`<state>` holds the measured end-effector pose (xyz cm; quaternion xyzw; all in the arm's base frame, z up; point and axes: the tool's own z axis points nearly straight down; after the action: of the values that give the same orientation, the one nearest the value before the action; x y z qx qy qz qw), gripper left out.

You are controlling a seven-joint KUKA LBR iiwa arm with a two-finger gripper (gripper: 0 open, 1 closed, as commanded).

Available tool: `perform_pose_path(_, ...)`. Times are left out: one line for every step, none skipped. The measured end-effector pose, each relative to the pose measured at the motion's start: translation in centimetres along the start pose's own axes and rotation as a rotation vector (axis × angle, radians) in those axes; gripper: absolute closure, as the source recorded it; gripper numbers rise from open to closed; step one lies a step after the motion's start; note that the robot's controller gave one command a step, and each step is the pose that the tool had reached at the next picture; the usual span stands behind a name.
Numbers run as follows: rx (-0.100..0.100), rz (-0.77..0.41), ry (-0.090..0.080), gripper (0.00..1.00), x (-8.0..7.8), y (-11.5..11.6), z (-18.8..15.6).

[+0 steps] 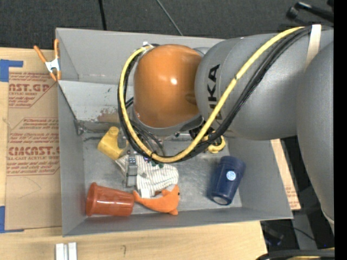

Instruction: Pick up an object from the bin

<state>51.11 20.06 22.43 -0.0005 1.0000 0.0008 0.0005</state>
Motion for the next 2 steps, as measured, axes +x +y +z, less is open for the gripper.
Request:
perform_pose_path(-0.002,-0.016,-0.005,0.0,-1.4,-3.4,6.1)
perform_pose_path(0.001,0.045,0.002,0.0,-1.5,-7.6,6.4)
